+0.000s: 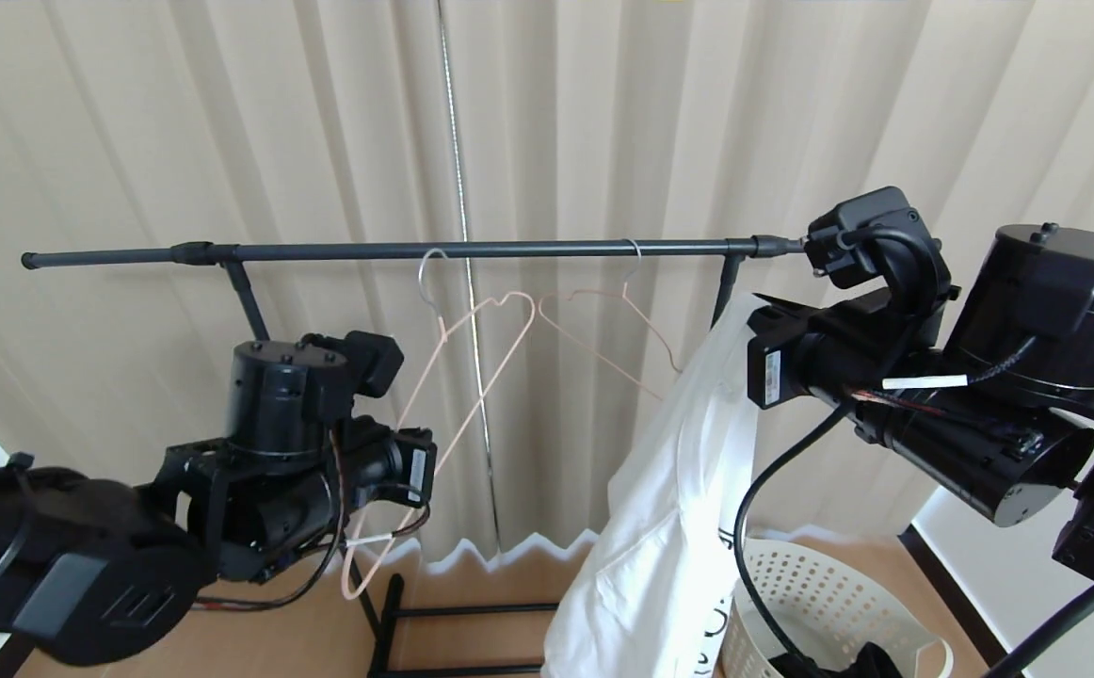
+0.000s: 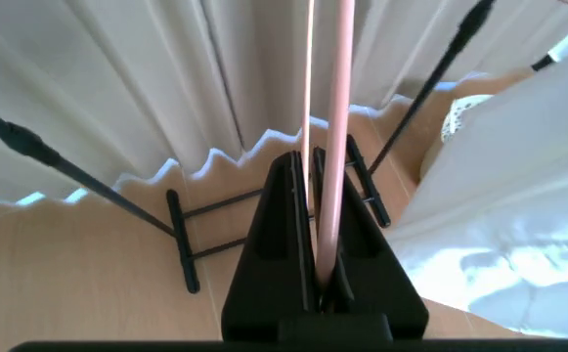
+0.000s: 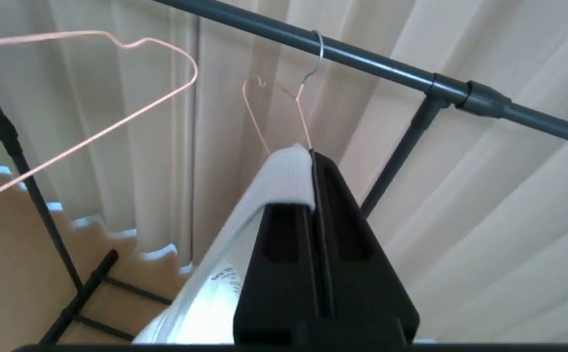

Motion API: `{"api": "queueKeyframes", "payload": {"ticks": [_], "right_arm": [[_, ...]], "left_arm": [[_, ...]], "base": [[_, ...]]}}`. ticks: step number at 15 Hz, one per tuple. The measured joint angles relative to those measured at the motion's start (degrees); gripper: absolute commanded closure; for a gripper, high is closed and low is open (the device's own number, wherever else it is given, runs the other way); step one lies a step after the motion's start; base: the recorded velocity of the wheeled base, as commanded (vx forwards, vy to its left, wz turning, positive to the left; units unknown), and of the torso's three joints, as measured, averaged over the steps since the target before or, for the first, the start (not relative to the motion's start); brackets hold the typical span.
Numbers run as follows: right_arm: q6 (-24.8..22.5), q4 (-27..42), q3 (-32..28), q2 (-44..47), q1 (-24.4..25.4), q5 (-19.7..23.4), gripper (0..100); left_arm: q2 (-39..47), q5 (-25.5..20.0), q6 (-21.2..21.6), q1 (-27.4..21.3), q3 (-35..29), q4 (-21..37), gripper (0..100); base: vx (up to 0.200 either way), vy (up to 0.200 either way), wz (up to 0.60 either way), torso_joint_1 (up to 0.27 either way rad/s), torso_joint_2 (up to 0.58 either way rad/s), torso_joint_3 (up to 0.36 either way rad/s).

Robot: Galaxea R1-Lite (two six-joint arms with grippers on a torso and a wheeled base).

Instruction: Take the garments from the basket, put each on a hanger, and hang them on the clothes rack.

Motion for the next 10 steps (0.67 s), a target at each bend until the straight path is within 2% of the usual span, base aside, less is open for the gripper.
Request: {"api": "queueKeyframes", "payload": {"ticks": [2,4,5,7,10], "right_arm": [[-1.5,0.2,-0.5,0.5,-1.1,-2.7,100],[-2.1,0.1,-1.8,1.9,-1.6,-8.0,100],[-2.2,0.2,-2.5,2.7,-2.0,-9.3,100],[-2.3,0.2,-3.6,4.1,-2.7,-10.7,100],[-3.7,-0.2,-5.5,6.6,-4.4,-15.7,100]], "left_arm": [[-2.3,-3.2,3.4,-0.5,7.3,-8.5,100],[-4.0,-6.8,9.8,-0.8,14.7,-17.2,100],[-4.5,-7.9,13.3,-0.8,18.2,-20.7,100],[-5.4,-10.3,14.5,-1.9,22.0,-22.9,100],[-6.6,-13.5,14.7,-3.0,24.5,-23.2,100]], "base": [[0.000,0.000,0.00,0.000,0.00,0.000],[0.000,0.000,0.00,0.000,0.00,0.000],[0.000,0.000,0.00,0.000,0.00,0.000],[0.000,0.000,0.00,0.000,0.00,0.000],[0.000,0.000,0.00,0.000,0.00,0.000]]}}
